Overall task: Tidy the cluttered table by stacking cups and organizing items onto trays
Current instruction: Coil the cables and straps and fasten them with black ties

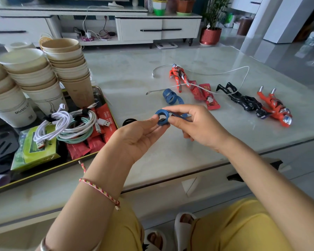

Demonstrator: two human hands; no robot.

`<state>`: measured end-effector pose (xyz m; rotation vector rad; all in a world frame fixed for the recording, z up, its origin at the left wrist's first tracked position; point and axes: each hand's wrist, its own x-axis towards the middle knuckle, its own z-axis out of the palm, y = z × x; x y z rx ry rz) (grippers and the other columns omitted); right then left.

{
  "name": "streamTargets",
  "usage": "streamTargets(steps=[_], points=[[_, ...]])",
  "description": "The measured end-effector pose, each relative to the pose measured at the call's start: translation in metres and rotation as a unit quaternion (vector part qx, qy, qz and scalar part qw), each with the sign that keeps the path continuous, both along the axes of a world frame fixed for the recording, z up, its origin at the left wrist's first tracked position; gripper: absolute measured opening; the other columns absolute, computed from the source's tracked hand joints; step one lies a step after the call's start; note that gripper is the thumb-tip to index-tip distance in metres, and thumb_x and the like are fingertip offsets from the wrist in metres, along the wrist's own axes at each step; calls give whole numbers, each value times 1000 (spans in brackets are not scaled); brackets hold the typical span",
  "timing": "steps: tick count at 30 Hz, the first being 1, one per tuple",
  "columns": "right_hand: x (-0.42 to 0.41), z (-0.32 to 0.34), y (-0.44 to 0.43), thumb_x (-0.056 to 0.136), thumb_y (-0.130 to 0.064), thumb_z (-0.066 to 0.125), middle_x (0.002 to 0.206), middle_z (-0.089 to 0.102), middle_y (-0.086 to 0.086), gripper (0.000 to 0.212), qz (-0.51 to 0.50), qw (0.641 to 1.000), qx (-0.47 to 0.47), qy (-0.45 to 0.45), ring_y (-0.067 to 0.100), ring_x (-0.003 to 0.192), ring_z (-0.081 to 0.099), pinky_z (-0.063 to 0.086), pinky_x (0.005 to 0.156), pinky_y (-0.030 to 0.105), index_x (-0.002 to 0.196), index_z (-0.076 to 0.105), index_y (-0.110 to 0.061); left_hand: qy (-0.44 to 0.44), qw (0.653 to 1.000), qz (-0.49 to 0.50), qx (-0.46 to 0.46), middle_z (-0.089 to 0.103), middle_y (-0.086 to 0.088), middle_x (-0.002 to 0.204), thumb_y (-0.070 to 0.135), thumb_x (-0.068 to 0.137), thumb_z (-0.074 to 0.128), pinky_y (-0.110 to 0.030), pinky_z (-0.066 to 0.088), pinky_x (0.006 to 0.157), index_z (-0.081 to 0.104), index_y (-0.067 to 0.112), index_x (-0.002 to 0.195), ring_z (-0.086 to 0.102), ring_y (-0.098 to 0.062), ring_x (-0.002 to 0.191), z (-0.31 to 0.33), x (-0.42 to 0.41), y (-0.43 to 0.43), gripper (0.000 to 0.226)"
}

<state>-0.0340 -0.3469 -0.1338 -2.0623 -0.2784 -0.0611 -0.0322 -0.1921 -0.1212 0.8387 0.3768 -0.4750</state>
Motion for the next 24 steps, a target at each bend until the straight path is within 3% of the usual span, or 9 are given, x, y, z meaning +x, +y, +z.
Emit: streamTargets(steps=[4, 6, 9, 11, 15, 19, 21, 24], points=[[-4, -6, 19, 87, -11, 61, 90, 51, -19, 31, -18, 996, -39, -84, -1, 83, 54, 40, 73, 10, 119, 61, -13, 13, 999, 41, -7, 68, -20, 74, -1, 88, 55, -31, 58, 72, 58, -9, 84, 68, -22, 65, -1, -1, -4, 9], [-6, -10, 27, 83, -13, 67, 93, 56, -18, 31, -30, 993, -22, -108, 1, 94, 52, 36, 77, 4, 114, 63, -12, 11, 999, 22, 33, 68, -16, 75, 6, 88, 58, -31, 56, 72, 60, -4, 88, 67, -20, 72, -3, -1, -3, 11], [-4, -16, 30, 80, -17, 72, 96, 61, -7, 30, -72, 990, -26, -117, 4, 93, 53, 37, 73, 6, 109, 65, -12, 22, 997, -5, 68, 66, -8, 70, 13, 87, 61, -29, 51, 74, 62, 4, 87, 63, -16, 72, -5, -2, -3, 8], [0, -14, 25, 79, -19, 73, 92, 59, -10, 29, -68, 991, -39, -108, 5, 91, 52, 36, 72, 7, 106, 67, -13, 23, 996, -24, 84, 65, -4, 65, 12, 86, 61, -28, 50, 70, 63, 7, 91, 62, -14, 66, -5, -2, -1, 7], [4, -2, 9, 76, -12, 74, 84, 53, -17, 28, 51, 997, -32, -54, -10, 70, 50, 37, 56, 7, 102, 66, -22, -2, 990, -88, 114, 66, -4, 76, 13, 82, 63, -25, 48, 62, 64, 8, 94, 63, -13, 60, -3, 2, 7, 13], [3, 3, -5, 80, -6, 70, 85, 58, -24, 41, 98, 995, -23, 10, 17, 62, 45, 35, 45, 13, 99, 60, -42, -77, 972, -96, 199, 72, -1, 72, 17, 86, 62, -21, 51, 57, 66, 12, 83, 67, -10, 61, -8, 2, 5, 6], [3, 4, -6, 82, -6, 67, 85, 60, -31, 39, 117, 993, -12, 22, 12, 63, 50, 41, 49, 15, 105, 62, -37, -106, 969, -70, 211, 72, -1, 71, 16, 85, 63, -19, 54, 55, 66, 12, 85, 69, -9, 62, -10, 1, 3, 5], [3, 2, 0, 83, -7, 67, 100, 66, -14, 33, 92, 996, 10, -3, 7, 93, 60, 48, 77, 14, 112, 64, -22, -97, 980, 3, 171, 71, -5, 78, 13, 84, 64, -18, 56, 61, 65, 9, 86, 67, -11, 65, -12, 1, -1, 4]])
